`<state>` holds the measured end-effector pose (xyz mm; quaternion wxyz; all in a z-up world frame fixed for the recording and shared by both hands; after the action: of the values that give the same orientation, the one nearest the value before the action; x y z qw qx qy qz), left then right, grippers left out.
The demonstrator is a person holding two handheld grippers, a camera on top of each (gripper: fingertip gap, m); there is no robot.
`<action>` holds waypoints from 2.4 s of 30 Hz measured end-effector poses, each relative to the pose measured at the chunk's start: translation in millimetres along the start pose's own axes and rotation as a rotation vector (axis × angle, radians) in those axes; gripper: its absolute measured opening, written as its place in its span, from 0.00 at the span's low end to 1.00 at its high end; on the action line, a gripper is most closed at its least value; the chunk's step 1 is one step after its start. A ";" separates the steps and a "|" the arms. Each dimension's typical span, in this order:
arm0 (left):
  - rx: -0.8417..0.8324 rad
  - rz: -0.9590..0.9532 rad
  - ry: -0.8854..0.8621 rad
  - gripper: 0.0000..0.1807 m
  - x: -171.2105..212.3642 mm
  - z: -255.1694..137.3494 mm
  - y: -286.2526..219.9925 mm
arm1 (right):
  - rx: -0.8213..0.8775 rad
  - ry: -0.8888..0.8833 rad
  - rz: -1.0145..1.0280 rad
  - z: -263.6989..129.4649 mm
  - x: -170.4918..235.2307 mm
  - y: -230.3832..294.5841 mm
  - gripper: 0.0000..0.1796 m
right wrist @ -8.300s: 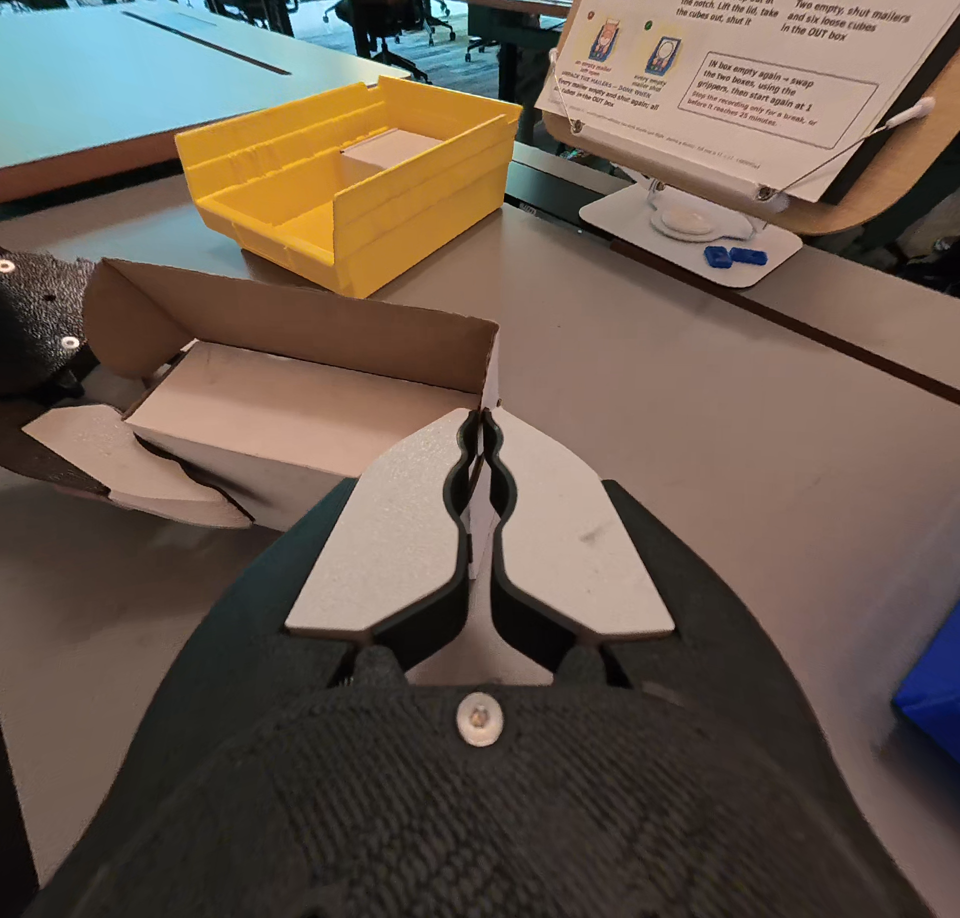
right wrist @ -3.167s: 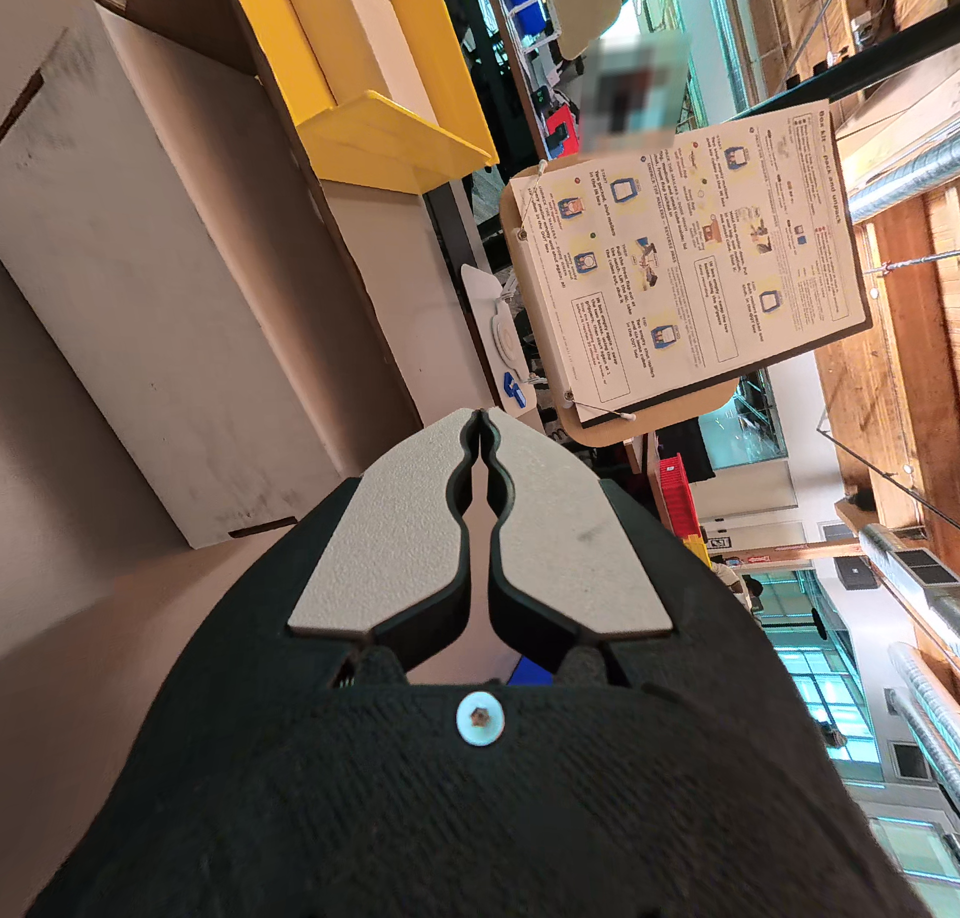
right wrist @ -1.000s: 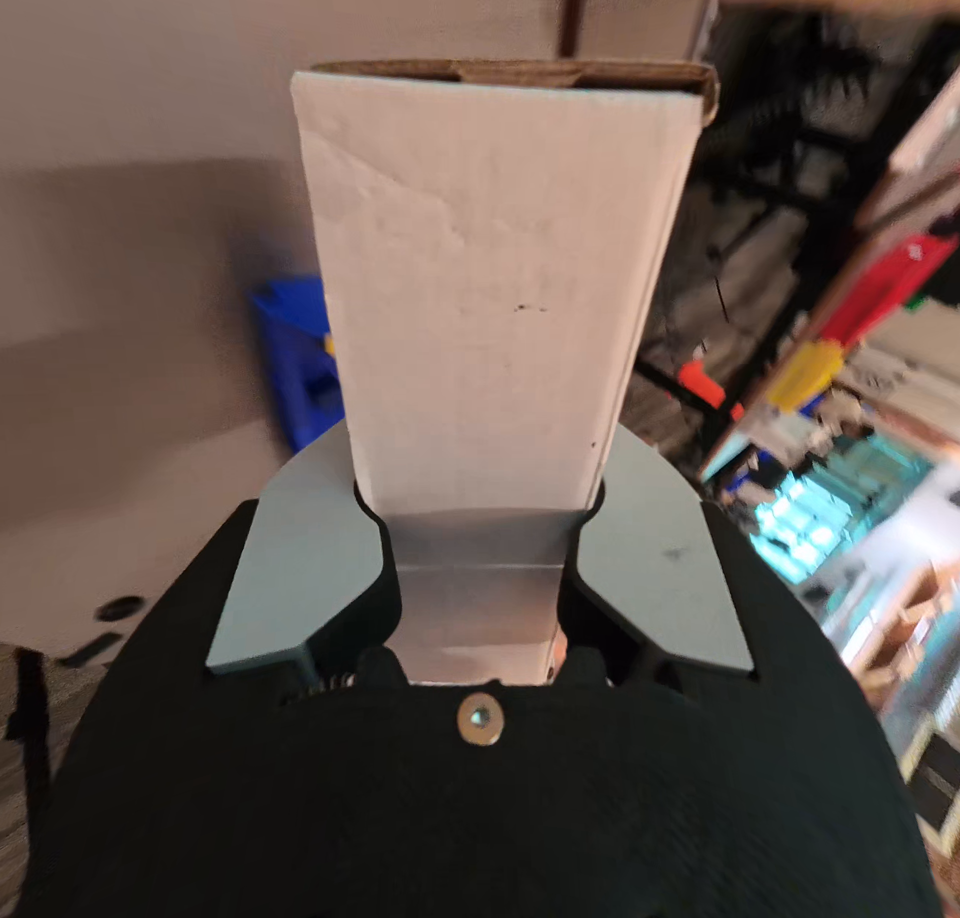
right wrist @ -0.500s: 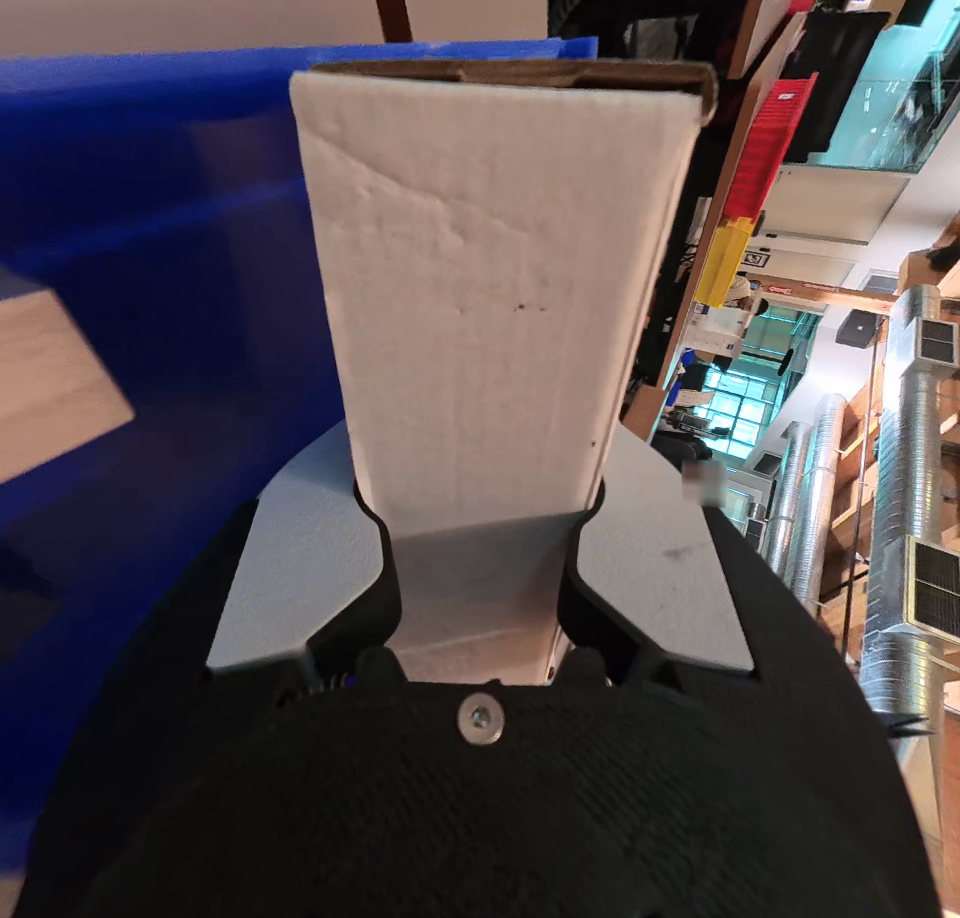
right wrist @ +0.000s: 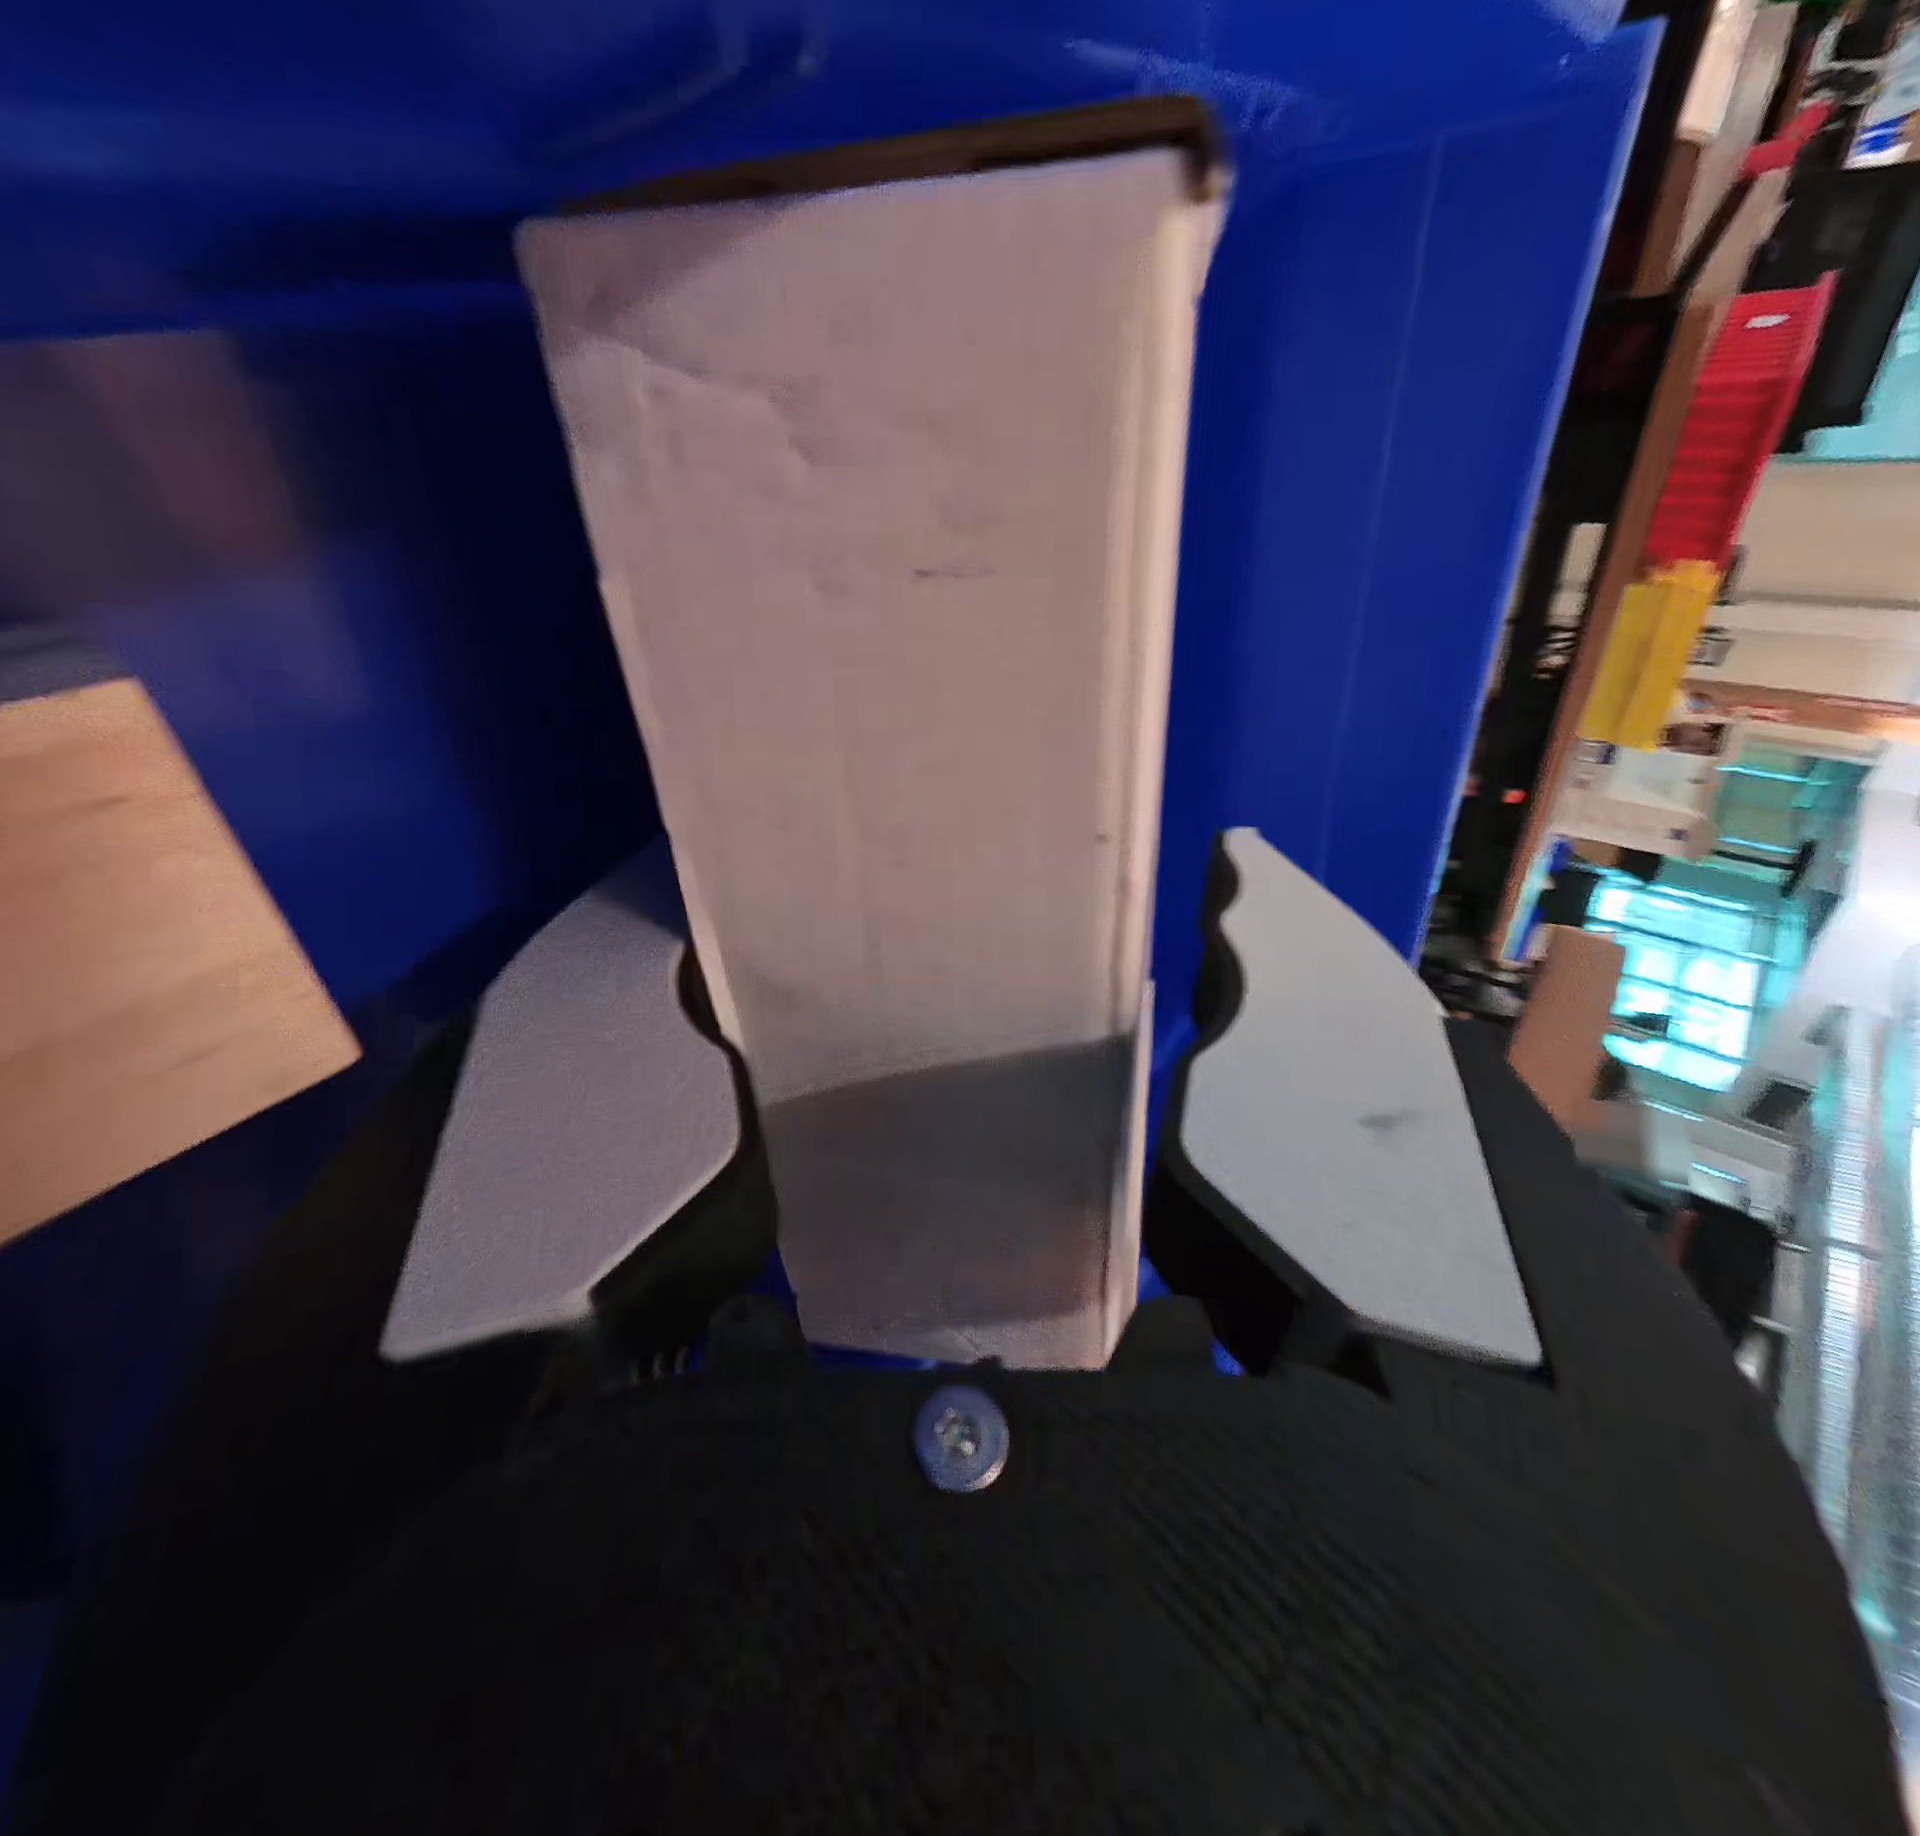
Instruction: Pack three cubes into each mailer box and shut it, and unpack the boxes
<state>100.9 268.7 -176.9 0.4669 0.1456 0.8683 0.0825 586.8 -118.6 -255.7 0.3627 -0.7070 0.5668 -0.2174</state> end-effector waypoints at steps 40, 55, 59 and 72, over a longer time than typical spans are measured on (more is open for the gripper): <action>0.491 0.359 0.821 0.61 48.1 161.1 199.8 | -0.480 -0.814 0.788 -208.5 -79.6 137.7 0.67; 0.345 0.485 0.945 0.78 85.2 164.8 195.1 | -0.444 -0.772 0.652 -232.9 -107.5 154.4 0.66; 0.332 0.455 0.857 0.77 66.0 154.3 189.1 | -0.414 -0.792 0.637 -249.9 -113.8 152.8 0.66; 0.229 0.529 0.608 0.76 -33.4 56.2 161.2 | -0.403 -0.843 0.571 -284.4 -128.9 184.1 0.63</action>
<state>193.6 410.2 -136.5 0.1327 0.3837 0.9028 0.1420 230.0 -88.0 -199.5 0.4604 -0.6066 0.5722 0.3046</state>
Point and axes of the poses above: each gripper's, where its closed fingertips meet, z out along the fingers, x out of its underside, y = z × x across the jaws, the point moved 3 cm from there along -z, back along the fingers, and after that the axes turned 2 degrees about z, right-handed, at the moved point
